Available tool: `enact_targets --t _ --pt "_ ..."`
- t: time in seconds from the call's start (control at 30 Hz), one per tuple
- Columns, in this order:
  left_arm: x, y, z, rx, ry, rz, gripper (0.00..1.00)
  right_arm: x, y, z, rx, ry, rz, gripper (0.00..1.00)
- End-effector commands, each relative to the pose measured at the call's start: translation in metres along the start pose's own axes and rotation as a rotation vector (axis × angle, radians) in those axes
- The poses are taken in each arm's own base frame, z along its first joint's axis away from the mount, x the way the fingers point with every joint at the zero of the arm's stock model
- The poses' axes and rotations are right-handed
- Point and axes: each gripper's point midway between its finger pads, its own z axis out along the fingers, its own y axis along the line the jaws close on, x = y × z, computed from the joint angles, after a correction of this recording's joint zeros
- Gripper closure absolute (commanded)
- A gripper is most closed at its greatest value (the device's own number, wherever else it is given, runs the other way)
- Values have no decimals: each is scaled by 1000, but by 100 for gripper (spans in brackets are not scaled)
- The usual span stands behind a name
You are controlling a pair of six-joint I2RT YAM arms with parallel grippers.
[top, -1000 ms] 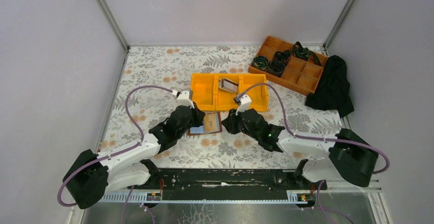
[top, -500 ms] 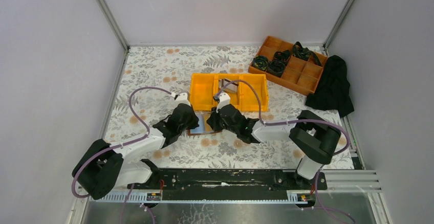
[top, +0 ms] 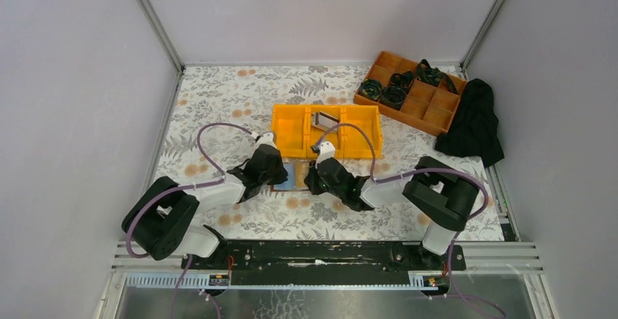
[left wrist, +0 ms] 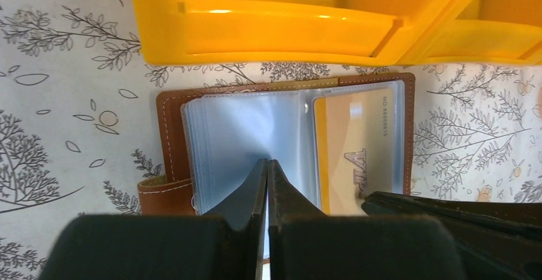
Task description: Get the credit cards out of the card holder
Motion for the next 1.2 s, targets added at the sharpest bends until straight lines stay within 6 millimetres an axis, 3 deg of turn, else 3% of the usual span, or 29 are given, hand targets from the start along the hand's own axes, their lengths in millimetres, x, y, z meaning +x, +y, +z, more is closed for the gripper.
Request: enact_targets --t 0.0,0.27,0.4,0.53,0.6,0.7,0.77,0.83,1.17 --pt "18 -5 0 42 60 7 99 -2 -11 -19 37 -35 10 90" --pt "44 -21 -22 99 90 23 100 6 -21 -39 40 -34 28 90" --pt "35 -21 -30 99 44 13 95 -2 -17 -45 25 -59 33 90" --pt "8 -44 -47 197 -44 1 79 -18 -18 -50 55 -92 13 89" --pt "-3 -60 -57 283 -88 -11 60 -23 -19 -51 74 -100 0 86" --pt "-9 -79 -65 387 -104 -24 41 -30 -20 -50 91 -111 -11 74" --pt "-7 -85 -65 437 -82 -46 36 -34 -20 -49 100 -123 -13 62" --pt "-8 -89 -66 512 -66 -102 35 -36 -23 -46 115 -132 -12 57" --pt "0 -73 -54 635 -7 -286 40 -42 -34 -38 164 -139 -21 59"
